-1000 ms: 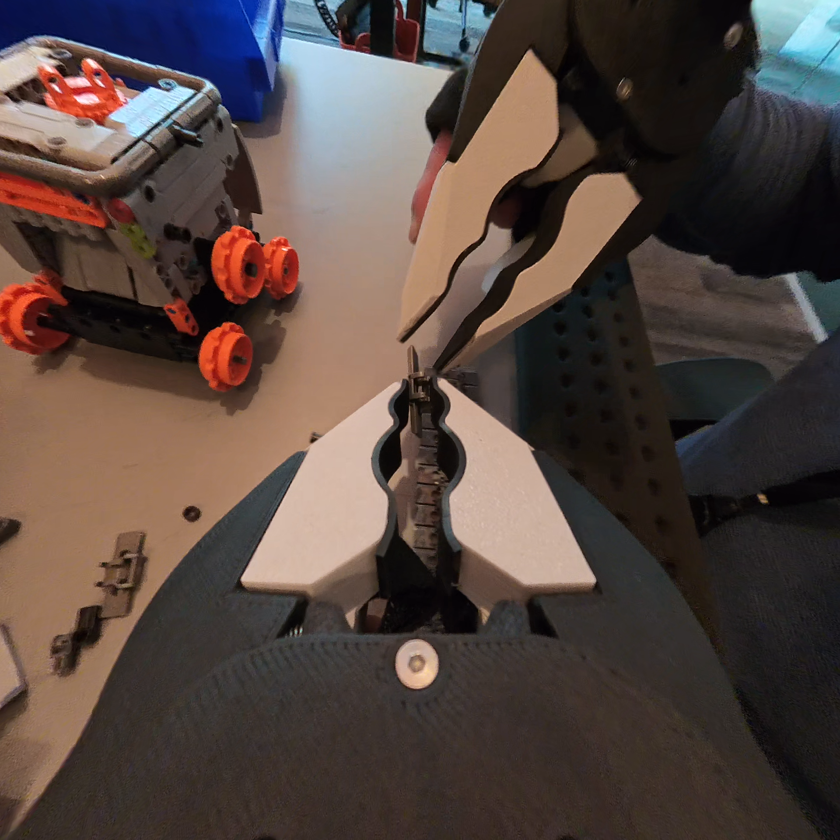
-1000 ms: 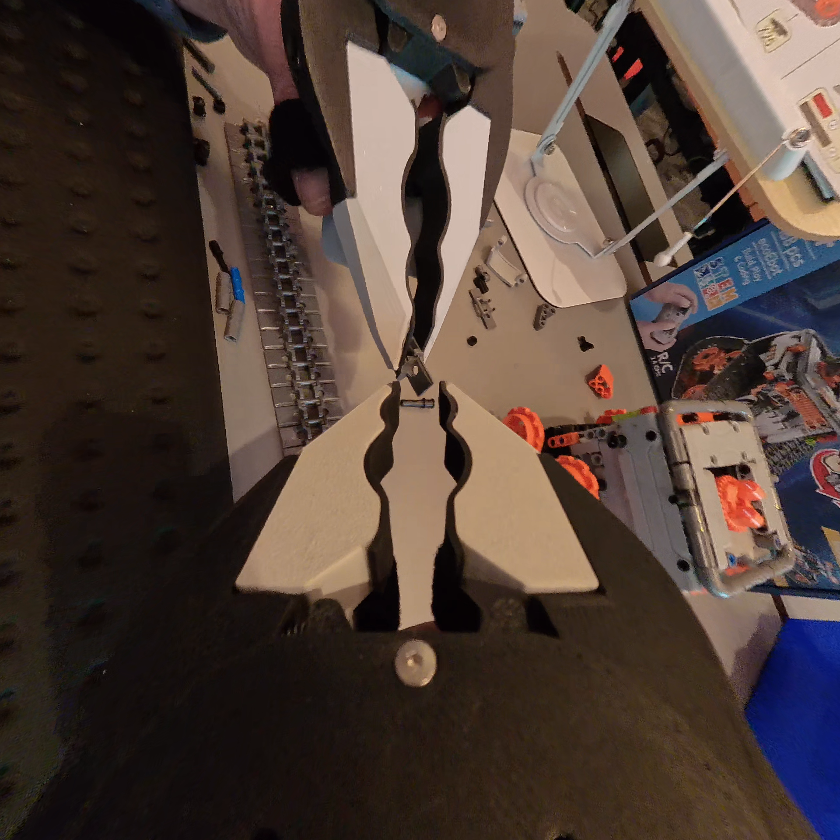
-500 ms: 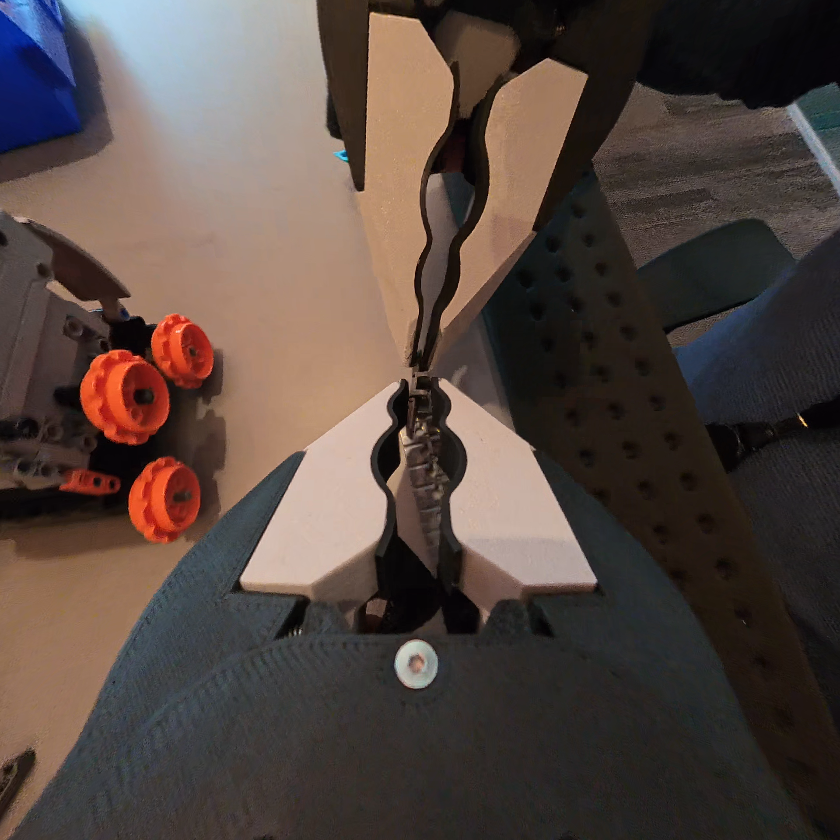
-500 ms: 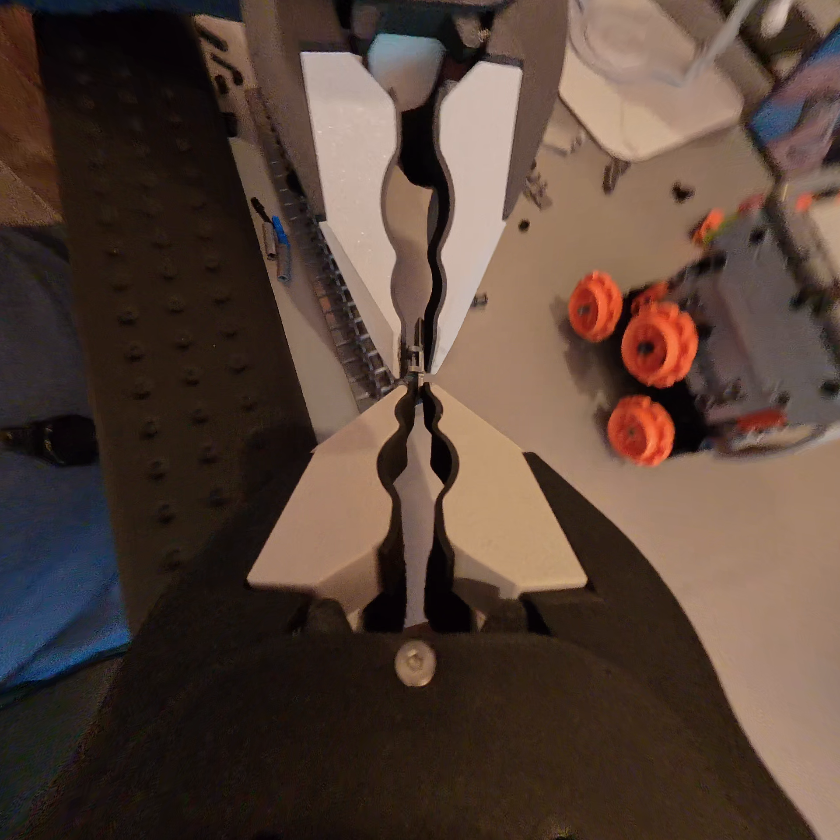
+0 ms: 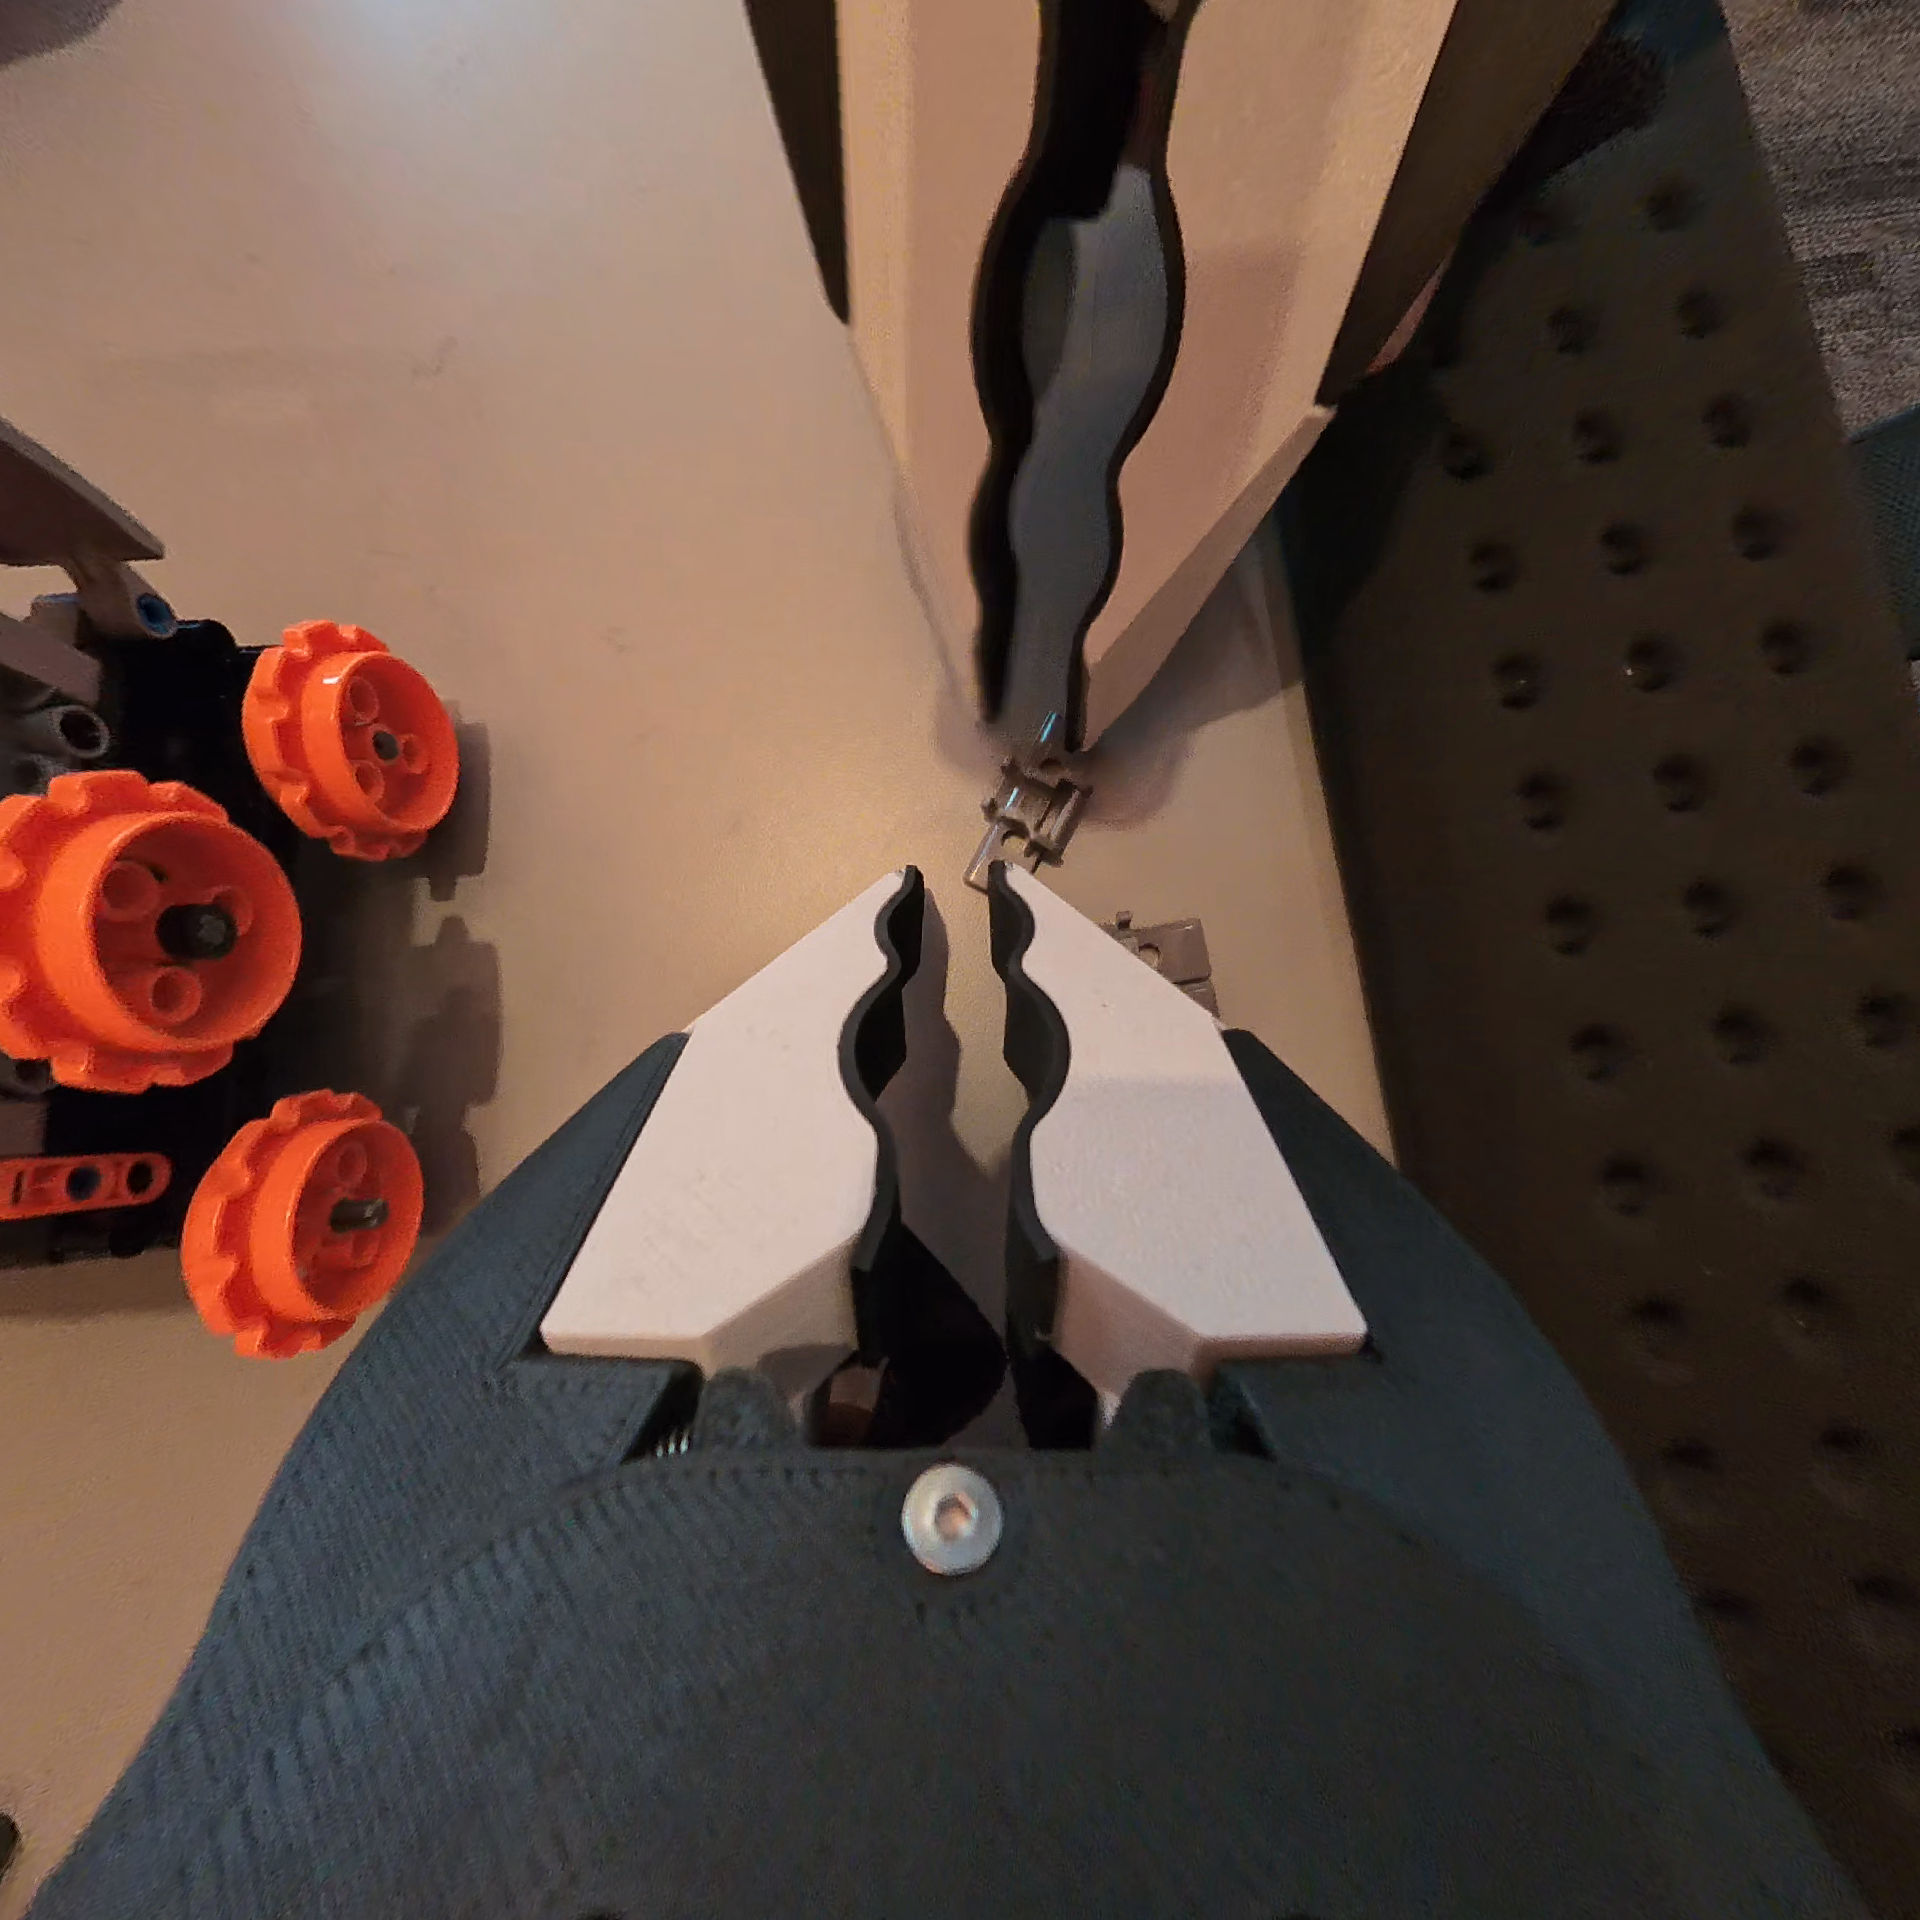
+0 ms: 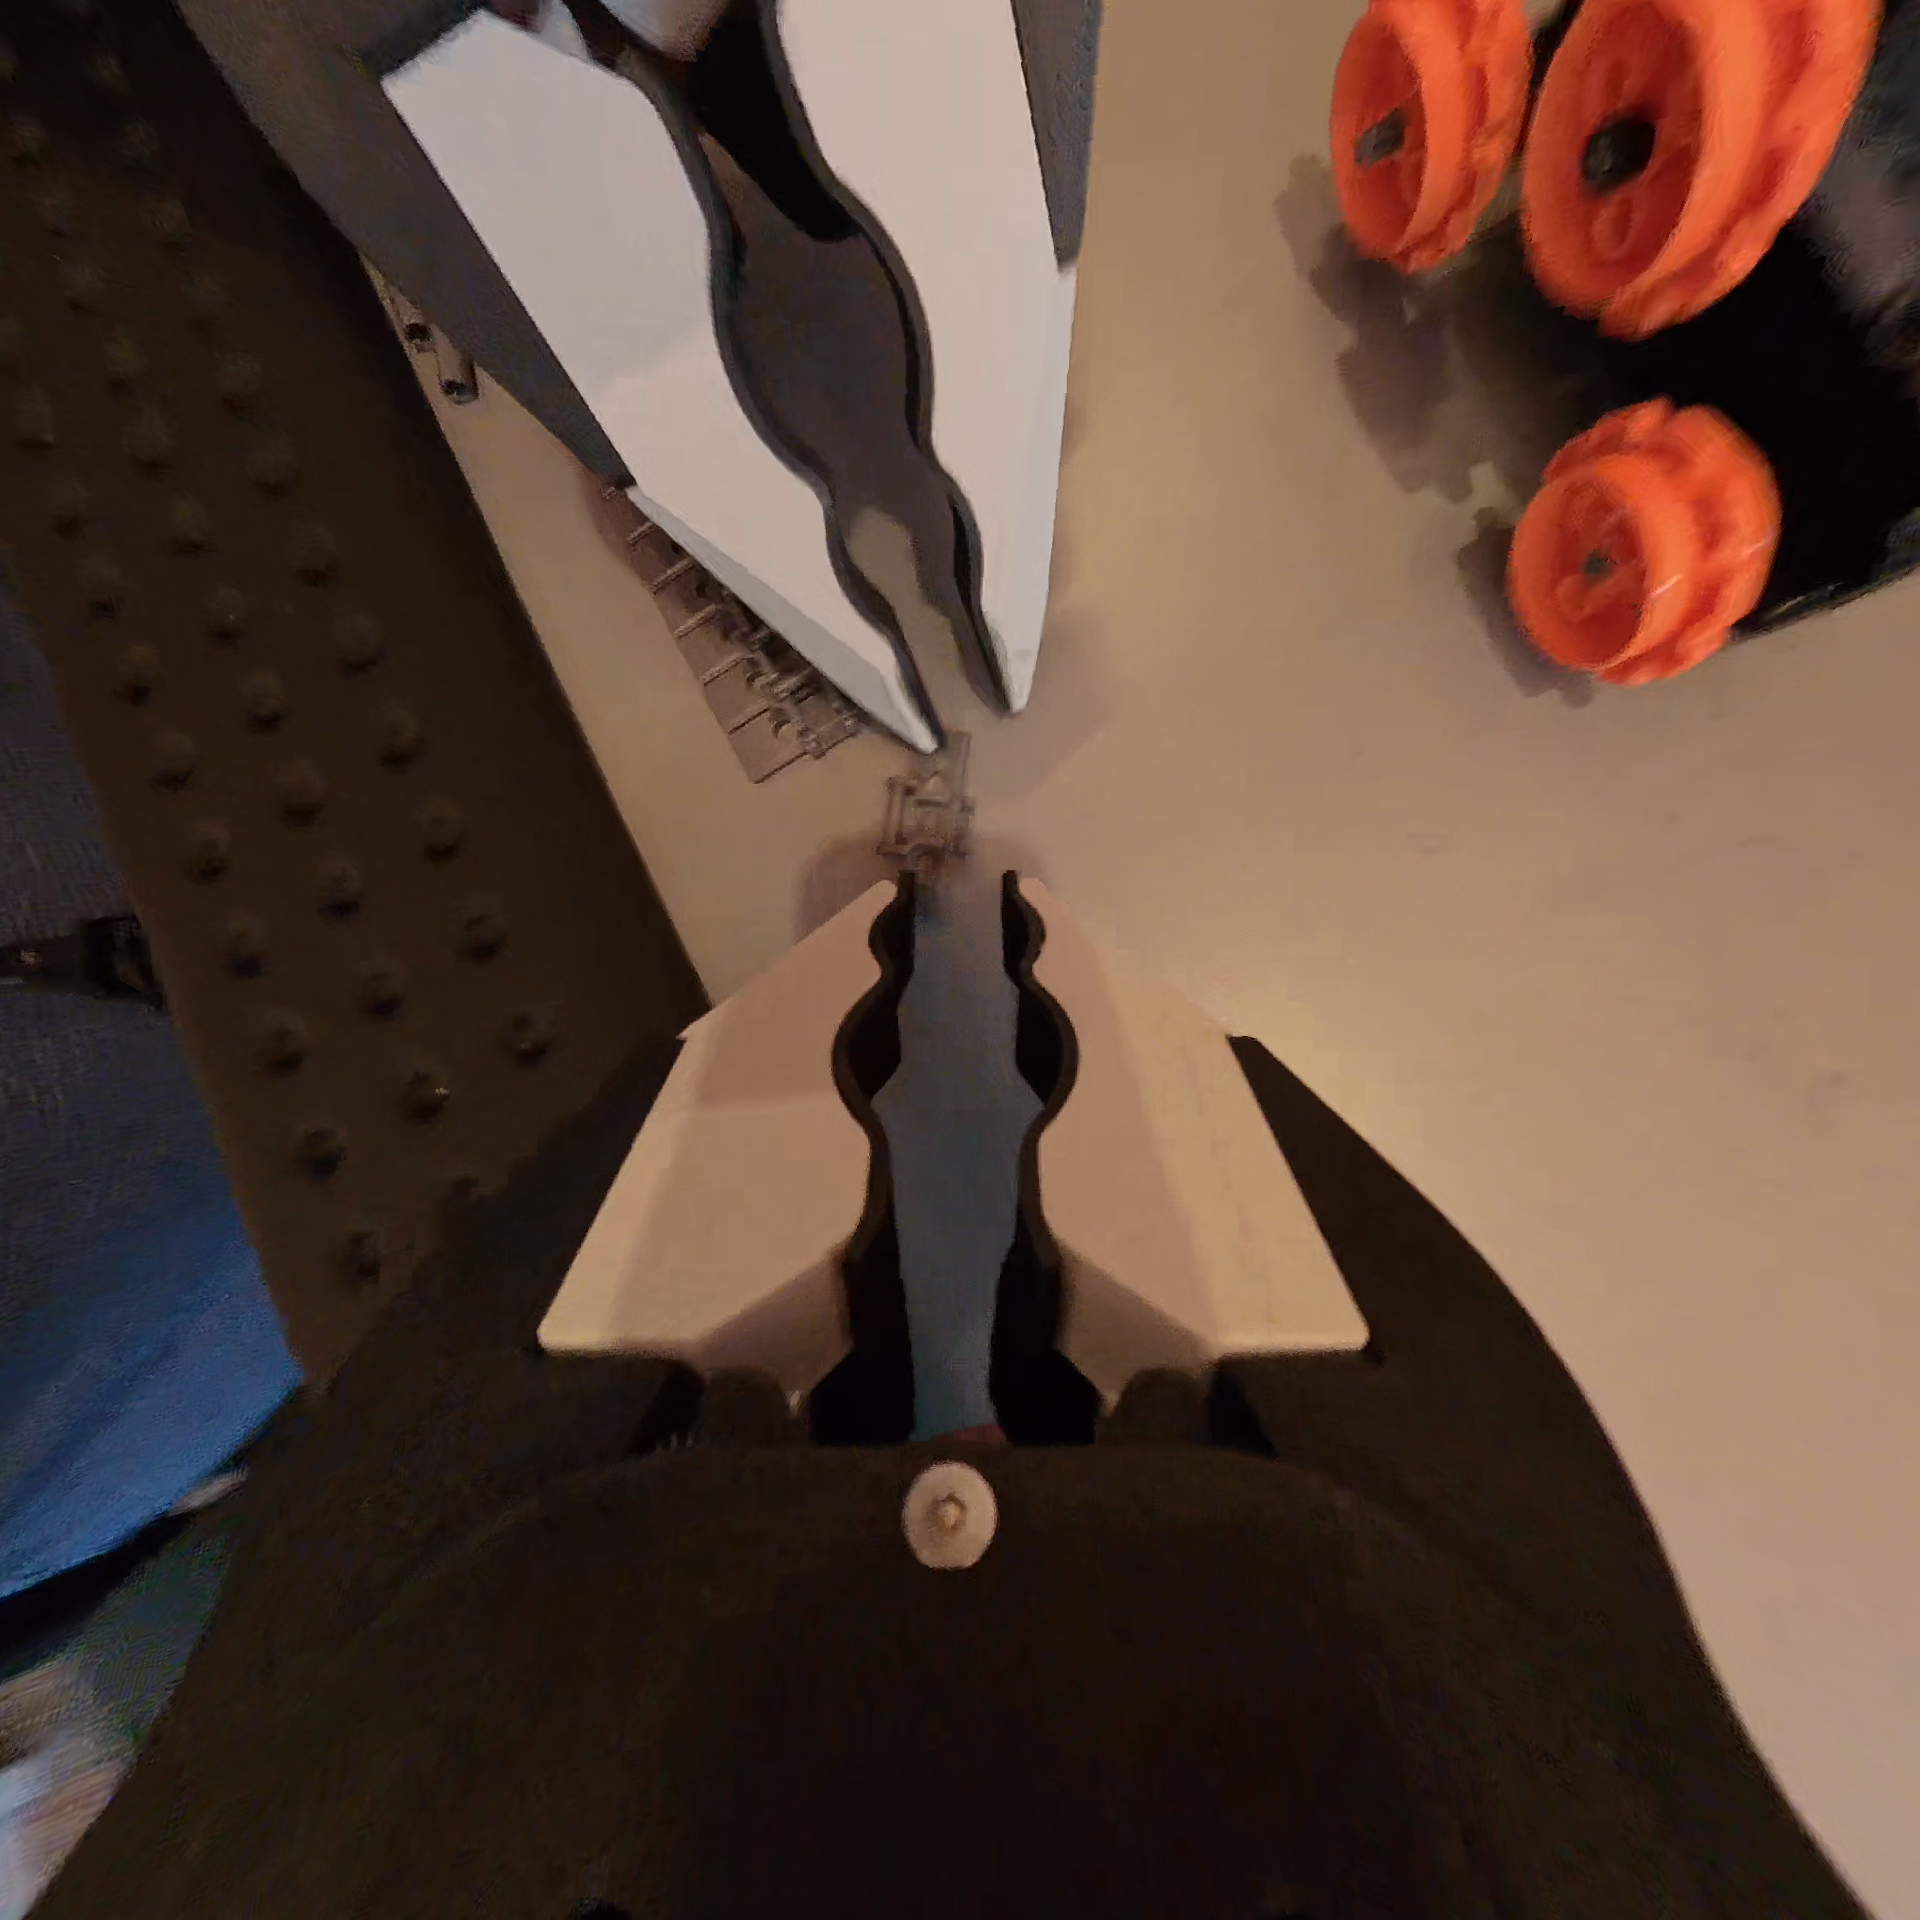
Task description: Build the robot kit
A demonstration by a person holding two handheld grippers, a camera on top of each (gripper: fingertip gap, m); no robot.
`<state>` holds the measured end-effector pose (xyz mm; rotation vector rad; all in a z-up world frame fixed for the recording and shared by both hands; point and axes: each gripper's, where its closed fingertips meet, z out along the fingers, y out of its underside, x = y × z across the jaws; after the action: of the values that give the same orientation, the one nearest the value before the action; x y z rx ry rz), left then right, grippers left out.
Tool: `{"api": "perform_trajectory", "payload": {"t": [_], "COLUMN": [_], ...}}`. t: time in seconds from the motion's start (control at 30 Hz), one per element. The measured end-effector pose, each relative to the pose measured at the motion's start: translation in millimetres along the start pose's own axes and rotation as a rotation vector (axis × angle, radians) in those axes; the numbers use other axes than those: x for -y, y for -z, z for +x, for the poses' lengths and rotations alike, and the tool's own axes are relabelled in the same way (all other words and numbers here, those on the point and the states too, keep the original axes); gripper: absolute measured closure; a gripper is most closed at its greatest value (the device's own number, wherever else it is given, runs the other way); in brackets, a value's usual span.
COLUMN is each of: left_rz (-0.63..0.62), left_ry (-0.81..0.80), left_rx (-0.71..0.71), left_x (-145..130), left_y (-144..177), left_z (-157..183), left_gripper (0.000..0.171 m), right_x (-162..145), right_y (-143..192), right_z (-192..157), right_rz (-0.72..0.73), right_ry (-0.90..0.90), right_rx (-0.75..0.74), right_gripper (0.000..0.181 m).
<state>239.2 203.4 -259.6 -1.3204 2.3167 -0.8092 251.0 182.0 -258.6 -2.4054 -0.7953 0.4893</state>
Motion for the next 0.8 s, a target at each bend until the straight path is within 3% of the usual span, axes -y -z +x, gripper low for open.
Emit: {"api": "perform_trajectory", "payload": {"t": [0.17,0.27,0.4,0.57,0.8], "left_rz": [0.027,0.054,0.056,0.019,0.034], "left_ry": [-0.023,-0.055,-0.045,-0.035,-0.01], "left_rx": [0.05,0.109,0.122,0.131,0.07], "left_x": [7,12,10,-4,-19], "left_y": [-6,-6,3,22,44], "left_z": [-8,-15,-16,-12,14], "left_gripper": [0.162,0.161,0.161,0.156,0.155], "right_x": [9,-4,7,15,12], "right_y": [13,1,4,5,-5], "right_z": [8,7,-1,-7,-8], "right_rz": [-0.003,-0.112,-0.064,-0.035,-0.062], "right_ry": [0.311,0.348,0.417,0.586,0.674], "right_rx": [-0.105,-0.072,-0.047,0.023,0.182], "right_gripper": [0.171,0.181,0.178,0.152,0.166]}}
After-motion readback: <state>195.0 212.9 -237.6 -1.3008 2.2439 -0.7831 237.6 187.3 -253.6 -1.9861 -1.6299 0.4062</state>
